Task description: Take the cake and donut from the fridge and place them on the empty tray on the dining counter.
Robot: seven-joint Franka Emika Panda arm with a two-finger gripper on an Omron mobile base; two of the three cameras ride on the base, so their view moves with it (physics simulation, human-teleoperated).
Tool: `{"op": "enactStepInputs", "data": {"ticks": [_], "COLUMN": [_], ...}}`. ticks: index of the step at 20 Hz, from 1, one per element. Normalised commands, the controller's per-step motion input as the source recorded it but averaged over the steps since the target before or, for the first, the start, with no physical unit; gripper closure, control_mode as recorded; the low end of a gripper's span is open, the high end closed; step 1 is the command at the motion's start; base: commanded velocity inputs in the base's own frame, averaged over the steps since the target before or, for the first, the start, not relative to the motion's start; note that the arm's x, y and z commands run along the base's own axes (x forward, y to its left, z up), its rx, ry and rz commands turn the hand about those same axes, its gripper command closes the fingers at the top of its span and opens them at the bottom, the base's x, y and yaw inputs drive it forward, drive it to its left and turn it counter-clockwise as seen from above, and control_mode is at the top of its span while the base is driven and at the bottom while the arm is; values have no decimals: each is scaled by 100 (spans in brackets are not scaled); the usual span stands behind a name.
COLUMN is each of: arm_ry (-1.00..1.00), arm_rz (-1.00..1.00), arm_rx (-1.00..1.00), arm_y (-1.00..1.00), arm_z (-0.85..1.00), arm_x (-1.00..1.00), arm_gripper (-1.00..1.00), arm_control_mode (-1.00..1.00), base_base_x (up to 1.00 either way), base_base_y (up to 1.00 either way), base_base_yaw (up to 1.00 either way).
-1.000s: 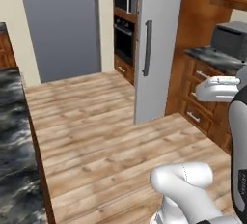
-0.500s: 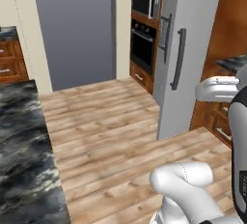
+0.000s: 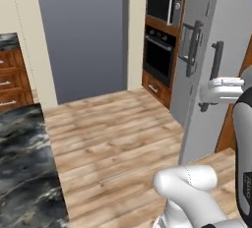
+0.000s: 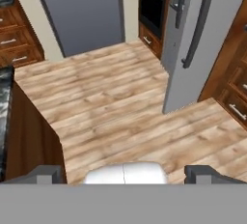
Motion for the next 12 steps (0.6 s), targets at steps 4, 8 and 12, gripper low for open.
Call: {"op": "enactStepInputs", "data": {"ticks": [4,8,12], "arm_ry": [0,0,0], "arm_rz": [0,0,0], "arm_rx": [0,0,0], "arm_y": [0,0,0], "arm_z": [0,0,0], "arm_x": [0,0,0], "arm_gripper": [-100,-100,-100], "arm_control_mode": [100,100,100], "base_base_x": [100,100,100], "base_base_y": [0,0,4], "base_base_yaw": [0,-1,-27]}}
